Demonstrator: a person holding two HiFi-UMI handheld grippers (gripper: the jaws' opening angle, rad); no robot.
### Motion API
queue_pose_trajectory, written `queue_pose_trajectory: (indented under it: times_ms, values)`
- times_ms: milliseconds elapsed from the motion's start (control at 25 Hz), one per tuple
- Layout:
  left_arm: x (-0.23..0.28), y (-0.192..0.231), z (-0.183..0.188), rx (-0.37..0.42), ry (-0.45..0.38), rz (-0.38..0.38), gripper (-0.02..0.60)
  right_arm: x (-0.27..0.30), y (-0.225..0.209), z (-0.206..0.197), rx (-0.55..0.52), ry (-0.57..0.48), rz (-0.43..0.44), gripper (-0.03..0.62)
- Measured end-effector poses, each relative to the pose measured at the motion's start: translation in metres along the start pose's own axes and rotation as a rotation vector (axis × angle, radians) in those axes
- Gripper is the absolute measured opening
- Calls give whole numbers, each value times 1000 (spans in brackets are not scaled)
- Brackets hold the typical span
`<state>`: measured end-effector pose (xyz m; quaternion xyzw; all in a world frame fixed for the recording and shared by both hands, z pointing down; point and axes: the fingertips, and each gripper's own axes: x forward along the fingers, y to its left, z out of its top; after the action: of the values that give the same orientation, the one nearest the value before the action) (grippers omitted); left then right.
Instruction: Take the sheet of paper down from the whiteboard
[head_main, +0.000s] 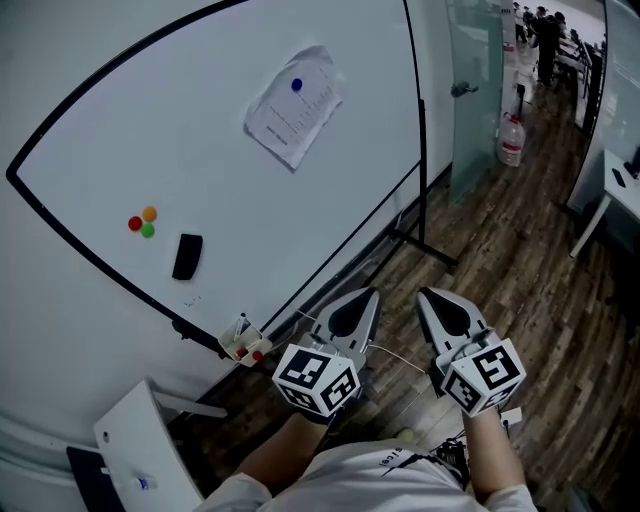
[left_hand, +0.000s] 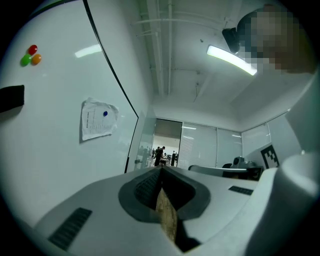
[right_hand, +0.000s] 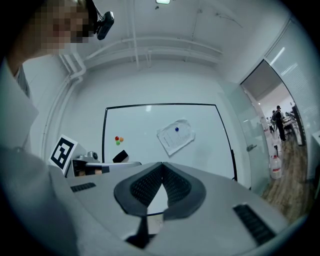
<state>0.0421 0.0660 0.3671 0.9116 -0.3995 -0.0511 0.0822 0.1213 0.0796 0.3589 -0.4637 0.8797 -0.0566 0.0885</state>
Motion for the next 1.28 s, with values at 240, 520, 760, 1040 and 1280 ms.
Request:
queue_pose_trajectory:
  times_ms: [240, 520, 760, 1040, 1280]
  values:
    - [10, 9, 0, 10, 6, 44, 12, 0, -16, -2, 22, 1, 6, 14]
    - [32, 47, 2, 13, -11, 71, 12, 39, -34, -8, 16, 15, 13, 14]
    - [67, 105, 10, 8, -36, 83, 12, 106, -53, -9, -21, 34, 27, 14]
    - [105, 198, 41, 44, -80, 121, 12, 211, -65, -1, -60, 26, 56, 14]
    - [114, 262, 68, 115, -125, 192, 12, 284, -63, -2, -75, 26, 101, 14]
